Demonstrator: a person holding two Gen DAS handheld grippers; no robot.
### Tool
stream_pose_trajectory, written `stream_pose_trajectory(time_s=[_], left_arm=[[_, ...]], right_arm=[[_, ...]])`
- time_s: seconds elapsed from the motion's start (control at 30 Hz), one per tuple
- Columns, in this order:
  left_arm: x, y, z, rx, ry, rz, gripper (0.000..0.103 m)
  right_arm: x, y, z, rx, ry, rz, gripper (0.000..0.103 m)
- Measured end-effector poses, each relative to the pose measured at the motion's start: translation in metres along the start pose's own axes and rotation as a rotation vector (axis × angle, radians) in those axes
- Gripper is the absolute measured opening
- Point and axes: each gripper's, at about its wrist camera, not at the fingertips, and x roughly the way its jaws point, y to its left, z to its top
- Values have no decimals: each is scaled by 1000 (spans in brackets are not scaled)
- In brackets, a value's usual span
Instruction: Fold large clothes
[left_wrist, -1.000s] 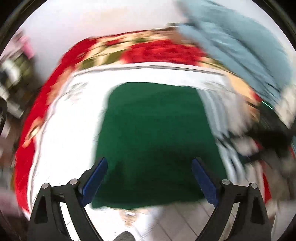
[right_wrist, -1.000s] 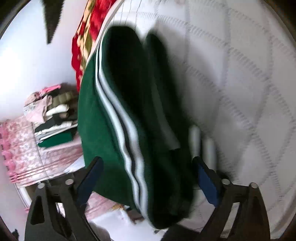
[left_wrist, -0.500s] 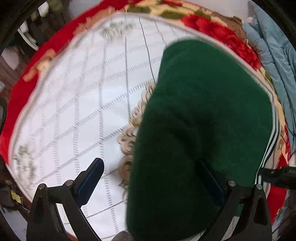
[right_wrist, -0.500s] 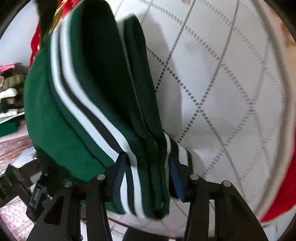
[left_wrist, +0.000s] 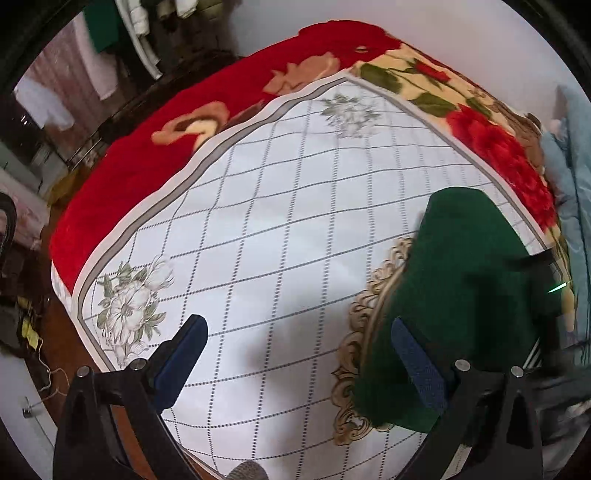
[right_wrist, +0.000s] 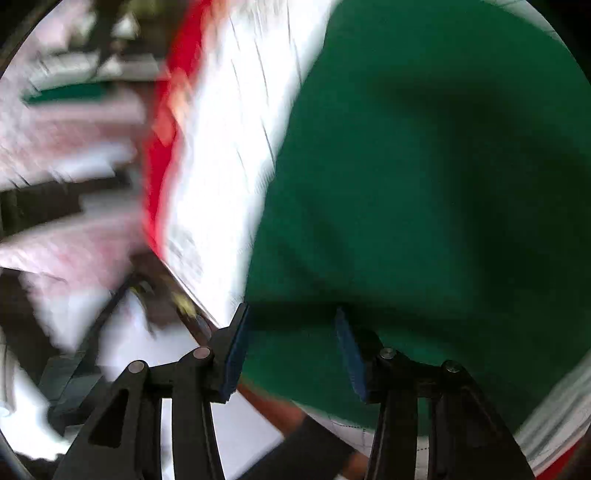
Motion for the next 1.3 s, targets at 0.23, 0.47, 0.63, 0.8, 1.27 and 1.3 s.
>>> stream_pose_trajectory(time_s=[0.23, 0.47, 0.63, 0.8, 1.27, 1.3], left_arm=[[-2, -5, 2, 39, 10, -49, 103], [7, -35, 34, 88, -27, -118, 103], [19, -62, 56, 178, -35, -123, 103], [32, -94, 84, 260, -34, -158, 103], [179, -149, 131, 354, 164, -122, 103], [173, -147, 131, 356, 159, -116, 103]], right_arm=[[-6, -15, -5, 126, 67, 32, 38], [-97, -30, 49, 114, -186, -348, 48], [-35, -66, 95, 218, -65, -394, 48], [-100, -73, 54, 300, -177, -183, 50], [-94, -203, -18, 588, -271, -341, 52], [-93, -205, -13, 602, -271, -355, 60]])
